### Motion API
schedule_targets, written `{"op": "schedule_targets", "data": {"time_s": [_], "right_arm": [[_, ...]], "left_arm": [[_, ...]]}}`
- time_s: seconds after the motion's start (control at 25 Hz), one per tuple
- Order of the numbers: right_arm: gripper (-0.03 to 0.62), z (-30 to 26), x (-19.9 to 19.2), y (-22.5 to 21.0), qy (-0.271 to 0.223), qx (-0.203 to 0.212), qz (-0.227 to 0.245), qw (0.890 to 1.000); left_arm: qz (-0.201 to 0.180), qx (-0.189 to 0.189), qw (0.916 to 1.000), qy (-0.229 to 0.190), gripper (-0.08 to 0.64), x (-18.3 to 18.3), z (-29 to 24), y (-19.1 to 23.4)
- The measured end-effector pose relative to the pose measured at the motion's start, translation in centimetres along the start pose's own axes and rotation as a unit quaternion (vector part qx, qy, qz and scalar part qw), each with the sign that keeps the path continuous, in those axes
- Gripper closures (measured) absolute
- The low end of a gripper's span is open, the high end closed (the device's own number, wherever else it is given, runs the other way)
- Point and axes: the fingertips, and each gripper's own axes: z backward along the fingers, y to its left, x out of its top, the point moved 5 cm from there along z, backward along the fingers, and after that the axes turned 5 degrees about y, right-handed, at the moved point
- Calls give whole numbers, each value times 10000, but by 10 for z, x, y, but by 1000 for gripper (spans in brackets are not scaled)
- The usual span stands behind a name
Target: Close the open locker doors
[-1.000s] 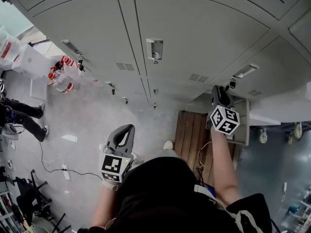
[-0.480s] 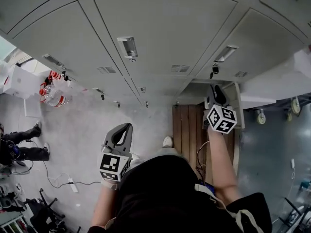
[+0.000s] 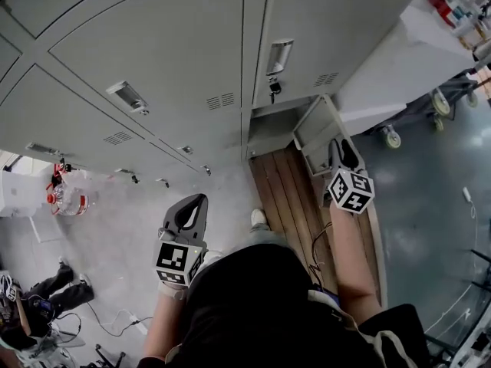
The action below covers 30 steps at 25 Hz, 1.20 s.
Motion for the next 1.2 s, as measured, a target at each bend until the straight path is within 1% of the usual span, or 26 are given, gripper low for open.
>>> {"op": "schedule_targets", "data": {"time_s": [0.16, 0.28, 0.48, 0.6, 0.76, 0.92, 1.08, 1.2], "right_arm": [[451, 23, -18, -41, 72, -405, -173, 9990], [446, 32, -32, -65, 132, -595, -276, 9978], [430, 41, -57, -88, 347, -710, -446, 9959], [423, 37, -67, -96, 497, -700, -501, 9950], [423, 25, -75, -101, 635, -625, -539, 9946], [425, 16, -77, -96, 690, -555, -463, 9950], [427, 17, -82, -83, 702, -524, -446, 9952], [453, 17, -86, -65, 739, -369, -414, 9957]], "left_arm": [[-162, -335, 9993, 53, 538, 3, -20, -18], [-294, -540, 9981, 70, 538, 10, -36, -33], [-327, -775, 9958, 351, 538, 8, -52, -49], [-335, -836, 9951, 405, 538, 12, -60, -57], [-295, -825, 9950, 475, 538, 12, -70, -60], [-225, -785, 9958, 403, 538, 11, -75, -60], [-163, -768, 9960, 435, 538, 5, -71, -58], [-118, -727, 9963, 440, 538, 0, -65, -53]]}}
